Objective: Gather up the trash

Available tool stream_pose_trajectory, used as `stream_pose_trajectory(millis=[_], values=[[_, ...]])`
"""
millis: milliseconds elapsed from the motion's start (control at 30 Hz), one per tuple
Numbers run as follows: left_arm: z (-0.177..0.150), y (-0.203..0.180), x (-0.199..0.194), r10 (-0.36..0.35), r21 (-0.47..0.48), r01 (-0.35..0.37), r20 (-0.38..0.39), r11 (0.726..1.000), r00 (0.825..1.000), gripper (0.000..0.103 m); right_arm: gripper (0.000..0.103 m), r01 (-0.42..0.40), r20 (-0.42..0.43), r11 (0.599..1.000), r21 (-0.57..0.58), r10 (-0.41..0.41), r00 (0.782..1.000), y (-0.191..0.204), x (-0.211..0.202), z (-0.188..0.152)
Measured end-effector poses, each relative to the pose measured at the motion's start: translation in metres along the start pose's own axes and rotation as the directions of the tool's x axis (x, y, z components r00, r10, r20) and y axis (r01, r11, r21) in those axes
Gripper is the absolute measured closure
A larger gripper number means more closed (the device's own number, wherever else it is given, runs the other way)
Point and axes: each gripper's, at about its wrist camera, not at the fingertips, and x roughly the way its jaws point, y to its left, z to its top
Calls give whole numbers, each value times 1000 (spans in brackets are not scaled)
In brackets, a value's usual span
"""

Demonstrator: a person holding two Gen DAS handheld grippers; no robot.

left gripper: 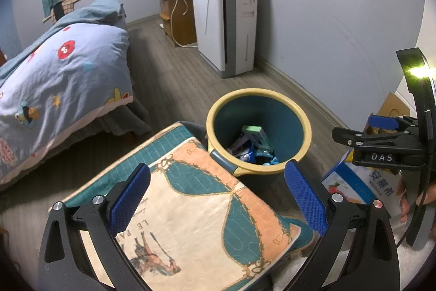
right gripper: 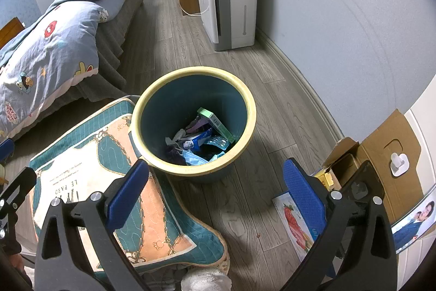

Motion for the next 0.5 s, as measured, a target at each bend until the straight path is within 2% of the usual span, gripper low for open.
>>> stream_pose_trajectory(millis=[500], values=[[0,-3,1,-6,4,6,-2,1000,1000,5,6,0,-1,1000,-1,0,1000,0,0,0]])
